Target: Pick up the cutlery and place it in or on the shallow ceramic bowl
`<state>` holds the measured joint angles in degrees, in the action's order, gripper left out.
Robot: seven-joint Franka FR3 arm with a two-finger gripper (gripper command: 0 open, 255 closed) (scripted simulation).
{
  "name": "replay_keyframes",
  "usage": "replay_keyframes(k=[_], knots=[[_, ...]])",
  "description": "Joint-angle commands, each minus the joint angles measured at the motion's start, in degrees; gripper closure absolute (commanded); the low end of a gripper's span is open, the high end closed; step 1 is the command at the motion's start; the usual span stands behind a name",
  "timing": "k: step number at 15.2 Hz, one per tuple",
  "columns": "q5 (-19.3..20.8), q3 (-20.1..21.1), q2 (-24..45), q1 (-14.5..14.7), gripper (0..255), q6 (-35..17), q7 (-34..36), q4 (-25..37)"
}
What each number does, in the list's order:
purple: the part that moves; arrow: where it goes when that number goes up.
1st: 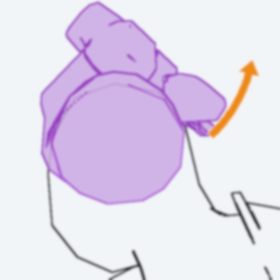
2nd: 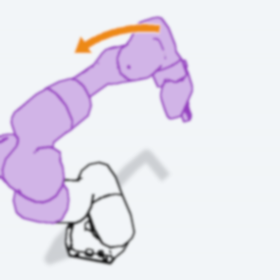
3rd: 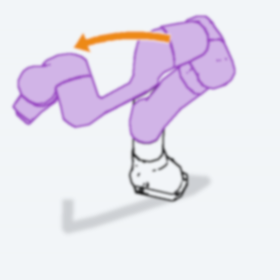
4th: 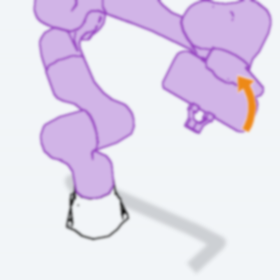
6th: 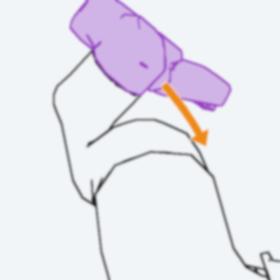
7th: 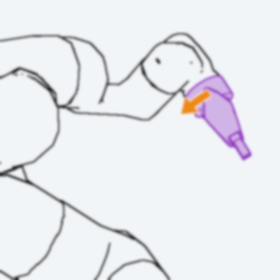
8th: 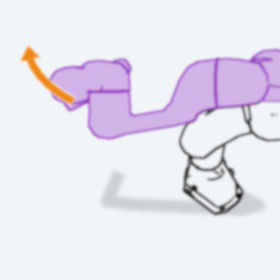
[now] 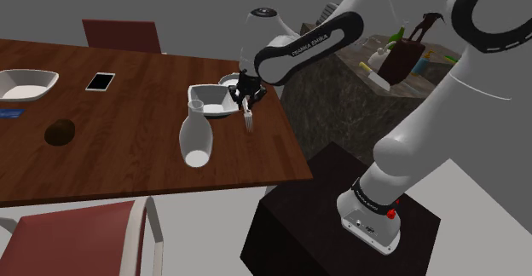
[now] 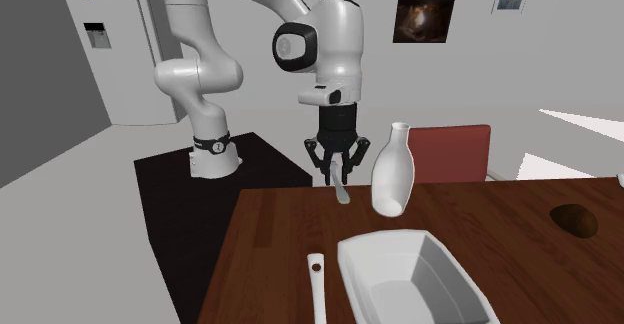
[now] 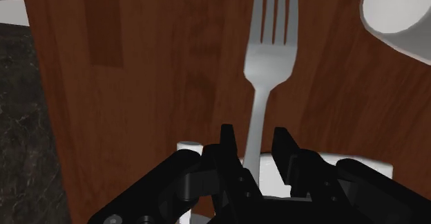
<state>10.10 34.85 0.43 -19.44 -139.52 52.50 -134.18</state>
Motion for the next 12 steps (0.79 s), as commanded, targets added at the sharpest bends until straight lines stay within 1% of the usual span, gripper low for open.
replay_keyframes(k=[1, 3, 6, 12], knots=[[4.0, -0.5, 4.9, -0.4, 255, 1.1, 1.6, 5.0], [7.1, -1.3, 9.6, 0.0, 255, 2.7, 2.8, 10.2], [10.8, -2.8, 16.3, 1.3, 255, 5.5, 3.6, 18.5], [15.2, -5.9, 29.6, 5.4, 255, 12.4, 2.8, 37.3]])
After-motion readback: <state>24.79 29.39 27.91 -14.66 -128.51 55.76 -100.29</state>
